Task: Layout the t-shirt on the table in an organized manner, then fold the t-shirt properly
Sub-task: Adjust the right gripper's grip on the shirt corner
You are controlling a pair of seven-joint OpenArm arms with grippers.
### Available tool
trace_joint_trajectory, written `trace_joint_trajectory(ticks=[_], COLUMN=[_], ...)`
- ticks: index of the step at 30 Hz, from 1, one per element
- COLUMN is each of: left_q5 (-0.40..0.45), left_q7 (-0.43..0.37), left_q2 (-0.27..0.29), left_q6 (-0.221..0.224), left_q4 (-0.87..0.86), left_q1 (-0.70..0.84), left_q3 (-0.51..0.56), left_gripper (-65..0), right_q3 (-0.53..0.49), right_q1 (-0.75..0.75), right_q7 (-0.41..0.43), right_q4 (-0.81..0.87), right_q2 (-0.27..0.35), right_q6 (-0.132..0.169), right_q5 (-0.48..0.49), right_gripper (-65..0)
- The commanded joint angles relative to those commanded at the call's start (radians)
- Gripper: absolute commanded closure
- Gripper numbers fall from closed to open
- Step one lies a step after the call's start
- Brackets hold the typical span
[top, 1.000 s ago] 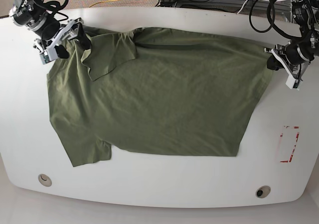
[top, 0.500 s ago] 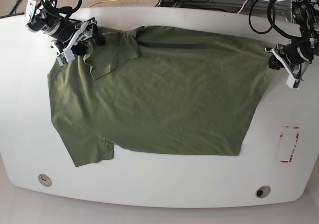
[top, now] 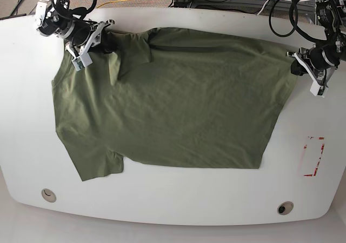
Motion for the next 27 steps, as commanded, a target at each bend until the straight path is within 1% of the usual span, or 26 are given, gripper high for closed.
trace_joint_trajectory(ticks=[8,12,14,15,16,17,18,19,21,22,23,24,25,27], left_q5=[0.005,0.005,0.005,0.005,0.005,0.005,0.005,0.005,0.005,0.005,0.005,0.005,0.005,0.005], left_q7=[0.0,0.0,0.0,0.0,0.0,0.0,0.0,0.0,0.0,0.0,0.0,0.0,0.0,0.0], left_q2=[0.0,-0.002,-0.002,-0.002,-0.002,-0.002,-0.002,-0.002,-0.002,-0.002,-0.002,-0.002,-0.002,-0.002], left_q6=[0.0,0.0,0.0,0.0,0.0,0.0,0.0,0.0,0.0,0.0,0.0,0.0,0.0,0.0], left_q4=[-0.003,-0.002,-0.002,-0.002,-0.002,-0.002,-0.002,-0.002,-0.002,-0.002,-0.003,-0.003,-0.003,-0.003], left_q1=[0.005,0.031,0.031,0.032,0.032,0.032,0.032,0.032,0.032,0.031,0.031,0.029,0.029,0.029], left_q3=[-0.002,-0.003,-0.002,-0.002,-0.002,-0.002,-0.002,-0.002,0.0,0.0,0.0,0.0,0.0,0.0], left_gripper=[0.0,0.0,0.0,0.0,0.0,0.0,0.0,0.0,0.0,0.0,0.0,0.0,0.0,0.0], right_q3=[0.012,0.035,0.038,0.038,0.038,0.038,0.038,0.038,0.038,0.038,0.038,0.038,0.038,0.038], right_q1=[-0.018,-0.031,-0.029,-0.029,-0.029,-0.028,-0.023,-0.018,-0.017,-0.017,-0.017,-0.015,-0.014,-0.014], right_q7=[0.0,0.0,0.0,0.0,0.0,0.0,0.0,0.0,0.002,0.003,0.005,0.005,0.005,0.005], right_q4=[0.051,0.064,0.063,0.061,0.061,0.061,0.061,0.061,0.06,0.06,0.06,0.06,0.06,0.06], right_q2=[0.005,0.003,0.0,-0.002,-0.002,-0.002,-0.003,-0.003,-0.005,-0.005,-0.005,-0.011,-0.014,-0.014], right_q6=[0.0,0.0,0.0,0.0,0.0,0.0,0.0,0.0,0.0,0.0,0.0,0.0,0.0,0.0], right_q5=[0.003,0.002,0.0,0.0,0.0,0.0,0.0,0.0,-0.002,-0.002,-0.002,-0.002,-0.002,-0.002], right_gripper=[0.0,0.0,-0.6,-2.2,-4.6,-9.0,-15.4,-24.4,-37.9,-46.0,-49.8,-55.6,-60.1,-61.2])
